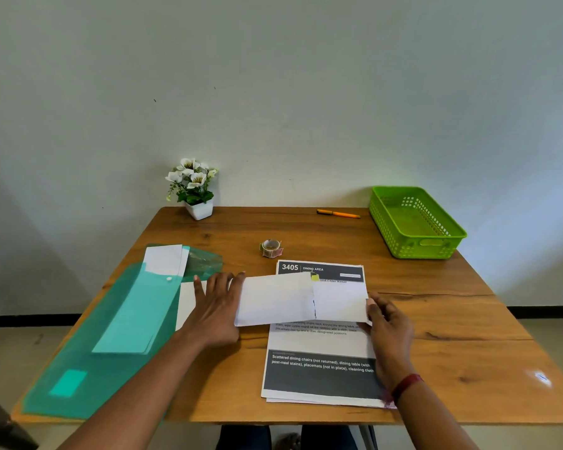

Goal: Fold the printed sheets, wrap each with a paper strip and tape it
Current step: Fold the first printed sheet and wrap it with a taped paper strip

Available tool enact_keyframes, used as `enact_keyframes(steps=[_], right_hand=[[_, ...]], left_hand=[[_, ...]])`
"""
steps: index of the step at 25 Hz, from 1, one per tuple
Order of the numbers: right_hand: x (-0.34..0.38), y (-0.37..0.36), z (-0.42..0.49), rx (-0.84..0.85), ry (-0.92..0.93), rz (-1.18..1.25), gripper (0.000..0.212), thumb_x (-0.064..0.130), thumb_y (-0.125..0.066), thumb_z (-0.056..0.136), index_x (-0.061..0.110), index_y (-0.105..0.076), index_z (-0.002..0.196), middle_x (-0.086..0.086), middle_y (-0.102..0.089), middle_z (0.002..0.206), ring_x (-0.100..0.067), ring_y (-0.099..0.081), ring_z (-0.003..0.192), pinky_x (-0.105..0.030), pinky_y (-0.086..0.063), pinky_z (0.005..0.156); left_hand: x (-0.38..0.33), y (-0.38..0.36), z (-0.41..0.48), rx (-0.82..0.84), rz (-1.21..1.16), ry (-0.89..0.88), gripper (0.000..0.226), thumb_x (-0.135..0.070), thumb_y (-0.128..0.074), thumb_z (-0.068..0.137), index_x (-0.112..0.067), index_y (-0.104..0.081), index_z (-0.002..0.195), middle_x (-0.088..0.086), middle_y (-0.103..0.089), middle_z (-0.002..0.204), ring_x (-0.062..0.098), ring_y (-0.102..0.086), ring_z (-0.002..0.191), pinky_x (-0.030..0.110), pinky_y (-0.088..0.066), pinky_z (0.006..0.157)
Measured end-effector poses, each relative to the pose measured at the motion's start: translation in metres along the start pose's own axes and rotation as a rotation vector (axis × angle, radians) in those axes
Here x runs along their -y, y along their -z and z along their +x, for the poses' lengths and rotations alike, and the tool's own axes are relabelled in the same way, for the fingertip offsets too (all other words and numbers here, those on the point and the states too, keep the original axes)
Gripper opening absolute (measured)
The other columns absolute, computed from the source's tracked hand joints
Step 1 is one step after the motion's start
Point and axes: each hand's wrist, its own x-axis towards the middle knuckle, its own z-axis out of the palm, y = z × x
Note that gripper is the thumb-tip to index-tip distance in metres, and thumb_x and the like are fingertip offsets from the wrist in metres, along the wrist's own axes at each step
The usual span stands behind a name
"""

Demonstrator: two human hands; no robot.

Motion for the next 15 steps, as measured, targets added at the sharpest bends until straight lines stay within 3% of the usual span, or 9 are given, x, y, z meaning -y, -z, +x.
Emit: enact_keyframes(steps=[6,10,12,15], right_hand=[[0.003,-0.012,-0.019,0.097,-0.028,0.057,0.017,0.012,-0.060,0.097,0.015,-0.073,0.107,0.001,-0.077,0.098,-0.005,-0.070,0.080,-0.023,-0.055,0.061],[0.008,-0.016,-0.028,0.192,-0.023,0.054,0.023,0.033,-0.060,0.095,0.020,-0.076,0.106,0.010,-0.075,0.107,-0.001,-0.069,0.094,-0.022,-0.055,0.070],[0.009,-0.018,-0.032,0.233,-0.034,0.062,0.032,0.041,-0.057,0.094,0.018,-0.076,0.105,0.013,-0.075,0.105,-0.002,-0.070,0.092,-0.020,-0.056,0.065],[0.009,-0.023,-0.034,0.253,-0.096,0.060,0.035,0.043,-0.051,0.099,0.018,-0.073,0.107,0.003,-0.076,0.101,-0.011,-0.073,0.087,-0.023,-0.056,0.064]], left_hand=[[-0.020,0.000,0.006,-0.003,0.012,-0.072,0.117,-0.042,-0.077,0.059,-0.023,-0.007,0.151,0.007,-0.024,0.145,0.030,-0.018,0.139,0.066,0.003,0.117],[-0.033,0.002,0.008,-0.003,0.018,-0.100,0.117,-0.051,-0.073,0.061,-0.022,-0.005,0.151,0.006,-0.023,0.146,0.029,-0.017,0.138,0.067,0.000,0.117],[-0.040,0.004,0.009,-0.004,-0.003,-0.118,0.117,-0.061,-0.070,0.060,-0.020,-0.008,0.152,0.008,-0.023,0.147,0.030,-0.018,0.138,0.067,0.000,0.116],[-0.051,0.005,0.011,-0.011,-0.013,-0.138,0.121,-0.072,-0.070,0.061,-0.020,-0.009,0.152,0.008,-0.023,0.146,0.030,-0.020,0.138,0.068,-0.005,0.116]])
